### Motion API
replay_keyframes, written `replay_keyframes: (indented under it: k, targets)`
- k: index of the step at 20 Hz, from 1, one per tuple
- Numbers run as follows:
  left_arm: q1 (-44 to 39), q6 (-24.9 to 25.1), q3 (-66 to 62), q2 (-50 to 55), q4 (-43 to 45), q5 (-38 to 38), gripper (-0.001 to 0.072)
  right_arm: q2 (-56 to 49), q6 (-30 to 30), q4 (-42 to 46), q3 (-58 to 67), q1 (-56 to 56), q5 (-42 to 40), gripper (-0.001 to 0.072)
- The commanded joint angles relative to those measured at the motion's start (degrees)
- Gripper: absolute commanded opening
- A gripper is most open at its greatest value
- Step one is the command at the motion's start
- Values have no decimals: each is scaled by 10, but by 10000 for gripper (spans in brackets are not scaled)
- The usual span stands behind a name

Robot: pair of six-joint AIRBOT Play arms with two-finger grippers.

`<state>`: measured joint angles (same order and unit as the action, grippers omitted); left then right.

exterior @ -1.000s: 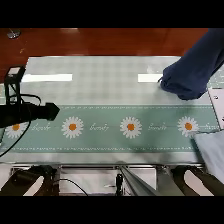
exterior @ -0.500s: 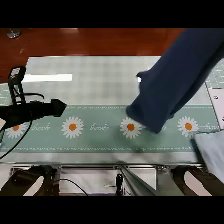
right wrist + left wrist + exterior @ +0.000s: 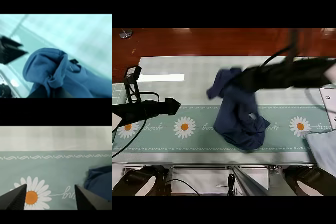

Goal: Fold the shirts.

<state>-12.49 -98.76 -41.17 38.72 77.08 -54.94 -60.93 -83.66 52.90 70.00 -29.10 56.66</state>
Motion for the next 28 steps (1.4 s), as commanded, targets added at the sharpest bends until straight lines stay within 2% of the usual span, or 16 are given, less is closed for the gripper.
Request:
replay_keyframes:
  k: [1, 3, 4, 5, 7, 10, 11, 13, 15, 17, 19, 22, 26, 28]
  targets:
    - [0, 0, 0, 2, -5, 1, 704, -77, -21, -18, -107, -87, -102, 24]
    - [0, 0, 0, 2, -9, 1, 704, -129, -20, -63, -107, -93, -129, 38]
    - [0, 1, 0, 2, -12, 1, 704, -146, -11, -97, -107, -90, -135, 268]
    - [0, 1, 0, 2, -13, 1, 704, -156, 23, -136, -103, -81, -127, 627]
    - [0, 1, 0, 2, -12, 1, 705, -151, 43, -147, -74, -33, -83, 630]
    - [10, 0, -1, 2, 7, -24, 704, -103, 43, -131, -27, 127, 5, 627]
    - [31, -1, -1, 2, 23, -39, 705, -75, 42, -102, -25, 199, 33, 621]
    - [107, 4, 2, 4, 28, -61, 704, -23, 36, 14, -34, 334, 99, 620]
    - [188, 8, 29, 16, -35, -90, 703, 33, 36, 96, -99, 449, 118, 620]
    - [226, 104, 100, 43, -208, -111, 703, 89, 37, 66, -219, 534, 85, 619]
    - [217, 193, 163, 85, -319, -127, 703, 135, 77, -17, -336, 569, 67, 619]
    - [181, 265, 189, 153, -330, -129, 703, 159, 113, -80, -427, 560, 80, 619]
    - [147, 313, 189, 222, -335, -118, 703, 159, 122, -60, -454, 527, 105, 619]
    - [121, 354, 189, 240, -371, -101, 704, 159, 120, -53, -459, 504, 105, 619]
